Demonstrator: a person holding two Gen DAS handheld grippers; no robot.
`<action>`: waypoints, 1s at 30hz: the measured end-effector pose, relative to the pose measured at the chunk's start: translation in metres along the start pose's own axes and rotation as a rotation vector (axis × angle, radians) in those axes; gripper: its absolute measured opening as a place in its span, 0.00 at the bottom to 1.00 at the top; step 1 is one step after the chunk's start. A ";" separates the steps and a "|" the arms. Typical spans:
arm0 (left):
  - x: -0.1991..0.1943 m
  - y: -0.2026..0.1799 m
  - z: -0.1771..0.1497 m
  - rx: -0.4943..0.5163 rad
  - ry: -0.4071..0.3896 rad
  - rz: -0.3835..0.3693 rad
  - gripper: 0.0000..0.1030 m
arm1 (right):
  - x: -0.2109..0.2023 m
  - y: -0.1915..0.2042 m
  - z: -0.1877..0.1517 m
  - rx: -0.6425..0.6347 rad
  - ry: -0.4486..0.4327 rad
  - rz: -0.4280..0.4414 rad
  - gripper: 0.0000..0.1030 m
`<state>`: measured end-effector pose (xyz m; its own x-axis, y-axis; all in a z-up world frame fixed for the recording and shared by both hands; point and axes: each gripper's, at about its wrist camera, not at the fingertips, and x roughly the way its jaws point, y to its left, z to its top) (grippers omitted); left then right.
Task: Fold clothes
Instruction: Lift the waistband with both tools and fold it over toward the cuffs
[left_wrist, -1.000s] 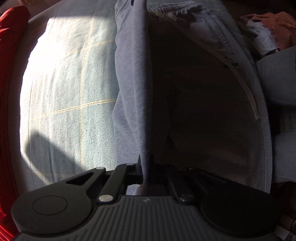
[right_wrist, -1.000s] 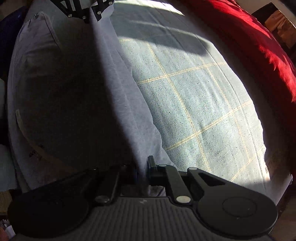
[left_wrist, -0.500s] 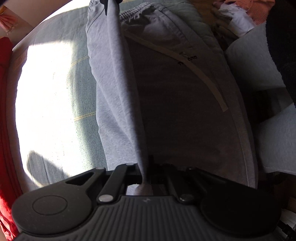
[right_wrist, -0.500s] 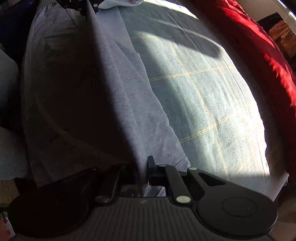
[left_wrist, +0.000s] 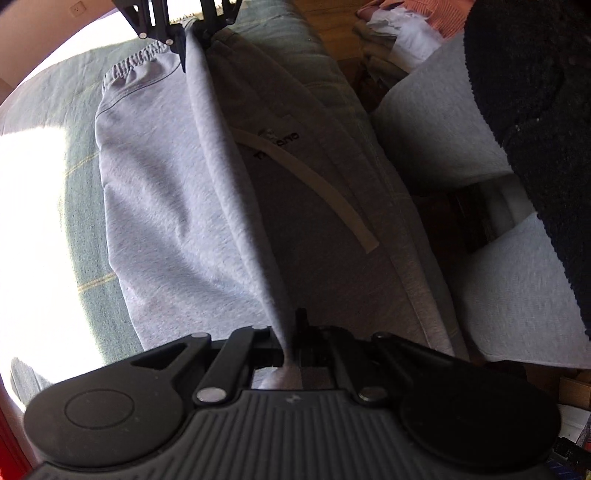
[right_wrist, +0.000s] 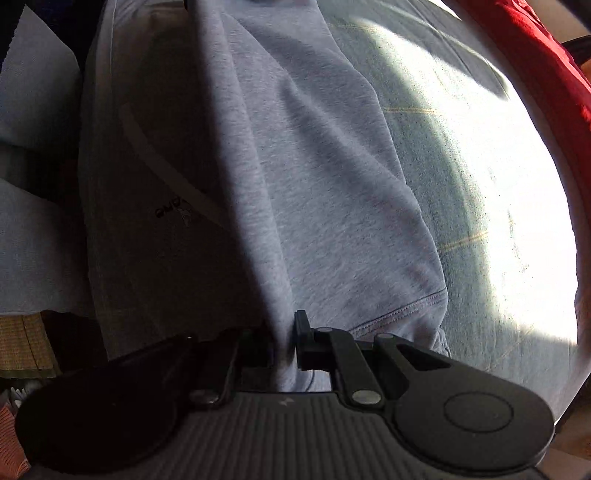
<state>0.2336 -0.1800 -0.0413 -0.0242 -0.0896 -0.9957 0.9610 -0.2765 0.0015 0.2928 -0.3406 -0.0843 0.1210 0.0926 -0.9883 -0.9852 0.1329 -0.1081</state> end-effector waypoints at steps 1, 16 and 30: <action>0.003 -0.001 0.002 0.003 -0.003 -0.013 0.01 | 0.003 -0.001 -0.001 0.009 0.003 0.003 0.11; 0.025 -0.002 0.039 -0.003 -0.004 -0.145 0.01 | 0.010 0.009 -0.012 -0.072 0.033 -0.034 0.11; 0.040 -0.007 0.071 -0.008 0.008 -0.164 0.01 | 0.017 0.018 -0.020 -0.107 0.056 -0.091 0.11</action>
<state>0.2062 -0.2492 -0.0745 -0.1789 -0.0367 -0.9832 0.9466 -0.2789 -0.1618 0.2751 -0.3568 -0.1056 0.2060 0.0298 -0.9781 -0.9782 0.0316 -0.2051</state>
